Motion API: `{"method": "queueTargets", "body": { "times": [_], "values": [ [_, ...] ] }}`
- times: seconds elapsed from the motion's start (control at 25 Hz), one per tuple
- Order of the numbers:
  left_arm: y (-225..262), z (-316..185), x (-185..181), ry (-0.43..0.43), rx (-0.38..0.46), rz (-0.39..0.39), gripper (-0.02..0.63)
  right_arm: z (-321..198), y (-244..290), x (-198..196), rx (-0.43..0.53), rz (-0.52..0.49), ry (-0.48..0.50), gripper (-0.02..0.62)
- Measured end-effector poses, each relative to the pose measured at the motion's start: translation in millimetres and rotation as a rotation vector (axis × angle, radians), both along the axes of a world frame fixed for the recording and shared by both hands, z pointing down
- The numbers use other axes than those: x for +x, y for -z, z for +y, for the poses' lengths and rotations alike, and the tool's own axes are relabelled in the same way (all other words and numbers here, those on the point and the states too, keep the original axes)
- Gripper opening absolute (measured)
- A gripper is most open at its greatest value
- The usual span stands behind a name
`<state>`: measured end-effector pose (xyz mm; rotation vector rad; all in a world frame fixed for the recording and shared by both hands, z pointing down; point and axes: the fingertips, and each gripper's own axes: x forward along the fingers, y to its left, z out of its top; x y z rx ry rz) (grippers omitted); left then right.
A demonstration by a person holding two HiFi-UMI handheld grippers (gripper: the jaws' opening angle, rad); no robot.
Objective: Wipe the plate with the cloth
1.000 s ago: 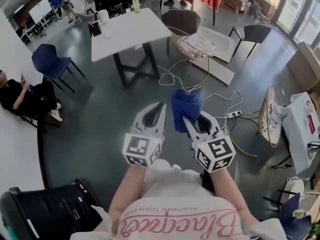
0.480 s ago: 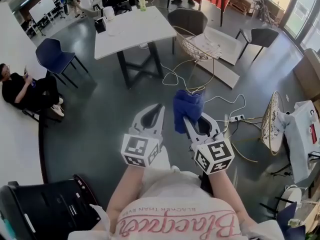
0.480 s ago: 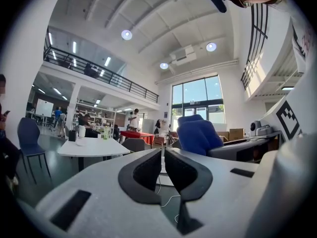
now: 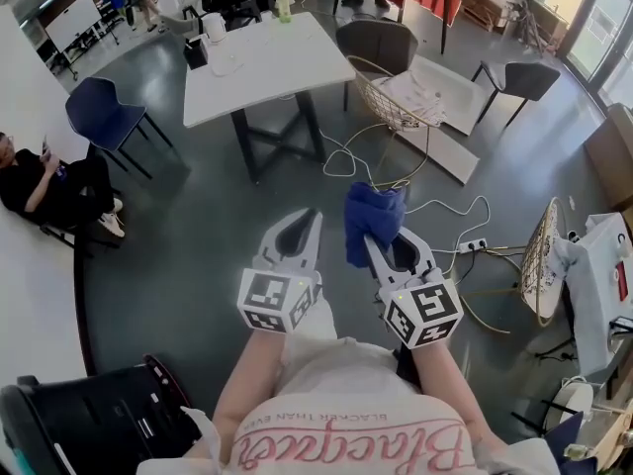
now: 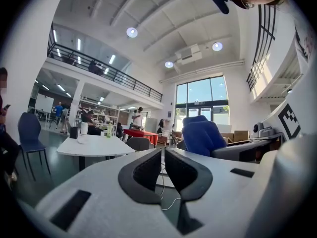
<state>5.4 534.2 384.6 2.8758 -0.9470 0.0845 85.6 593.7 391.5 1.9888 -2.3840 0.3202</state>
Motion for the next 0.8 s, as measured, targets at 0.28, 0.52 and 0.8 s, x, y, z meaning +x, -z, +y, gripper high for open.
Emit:
{"method": "queueTargets", "body": {
  "times": [0.28,0.52,0.8],
  "values": [
    [3.4,-76.5,7.9,0.018,0.003,0.016,0.014,-76.8,-1.1,9.7,-0.008,-0.004,0.005,0.104],
    [9.7,-140.4,3.6,0.044,0.006,0.015,0.012,-144.0,3.6,1.3,-0.012,0.005,0.047,0.104],
    [10.2,-215.7,-5.8,0.061,-0.004,0.008,0.014,-222.2,6.9,-5.4,-0.018,0.008,0.060,0.104]
  ]
}}
